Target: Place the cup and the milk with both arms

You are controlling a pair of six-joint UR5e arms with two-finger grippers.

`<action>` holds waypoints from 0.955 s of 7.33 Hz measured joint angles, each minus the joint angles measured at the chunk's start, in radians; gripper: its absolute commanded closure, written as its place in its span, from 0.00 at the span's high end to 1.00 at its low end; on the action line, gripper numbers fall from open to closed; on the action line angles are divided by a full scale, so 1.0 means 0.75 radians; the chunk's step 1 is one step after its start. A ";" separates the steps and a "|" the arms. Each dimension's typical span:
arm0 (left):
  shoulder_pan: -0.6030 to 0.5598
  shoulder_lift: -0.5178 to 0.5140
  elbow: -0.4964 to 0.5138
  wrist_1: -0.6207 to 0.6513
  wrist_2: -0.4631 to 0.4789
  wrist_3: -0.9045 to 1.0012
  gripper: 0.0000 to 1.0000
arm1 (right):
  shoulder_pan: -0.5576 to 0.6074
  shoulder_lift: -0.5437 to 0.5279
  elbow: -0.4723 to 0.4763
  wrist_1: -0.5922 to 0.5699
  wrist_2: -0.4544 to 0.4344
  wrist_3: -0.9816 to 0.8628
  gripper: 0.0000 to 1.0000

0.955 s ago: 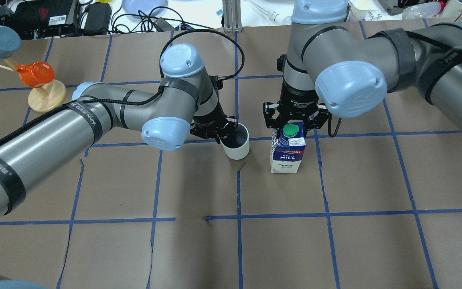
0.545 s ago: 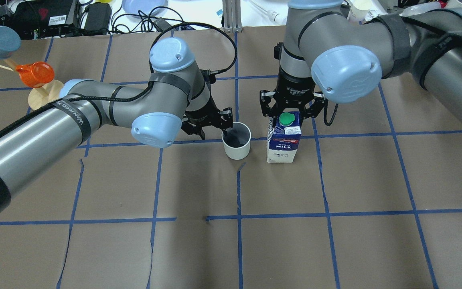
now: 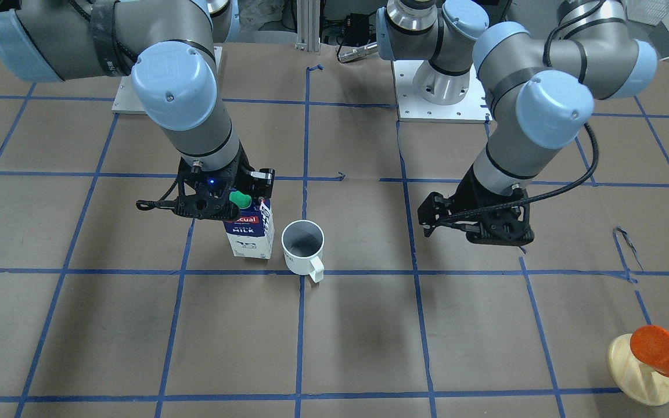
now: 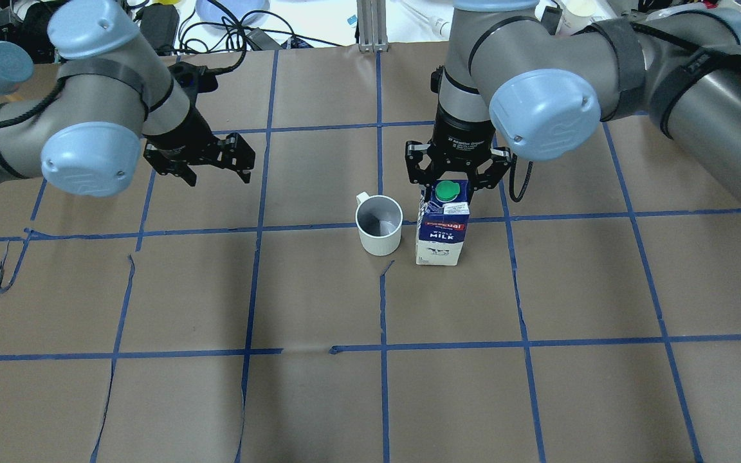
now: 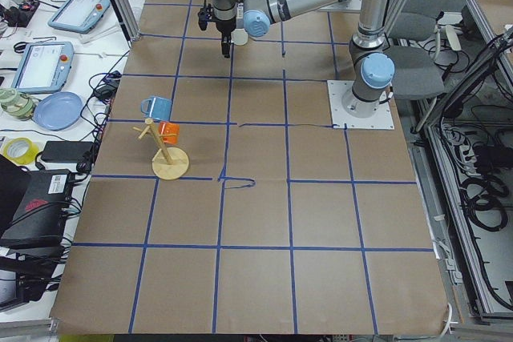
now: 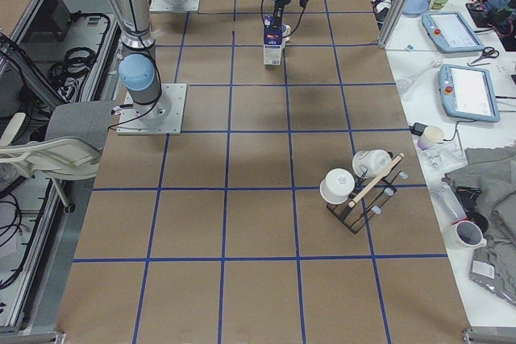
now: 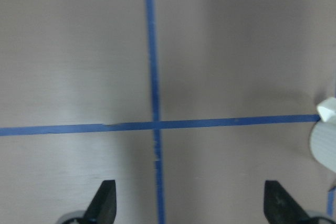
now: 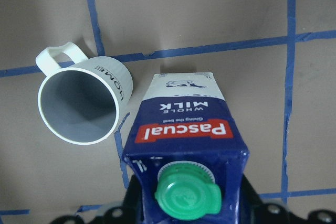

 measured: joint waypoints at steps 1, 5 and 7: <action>0.021 0.046 0.001 -0.010 0.006 0.026 1.00 | 0.003 0.004 -0.001 -0.002 0.002 0.000 0.62; 0.023 0.108 0.053 -0.030 0.001 0.038 1.00 | 0.007 0.024 -0.006 -0.056 0.008 0.010 0.56; 0.024 0.132 0.103 -0.126 0.017 0.037 1.00 | 0.009 0.028 -0.011 -0.061 0.013 0.011 0.59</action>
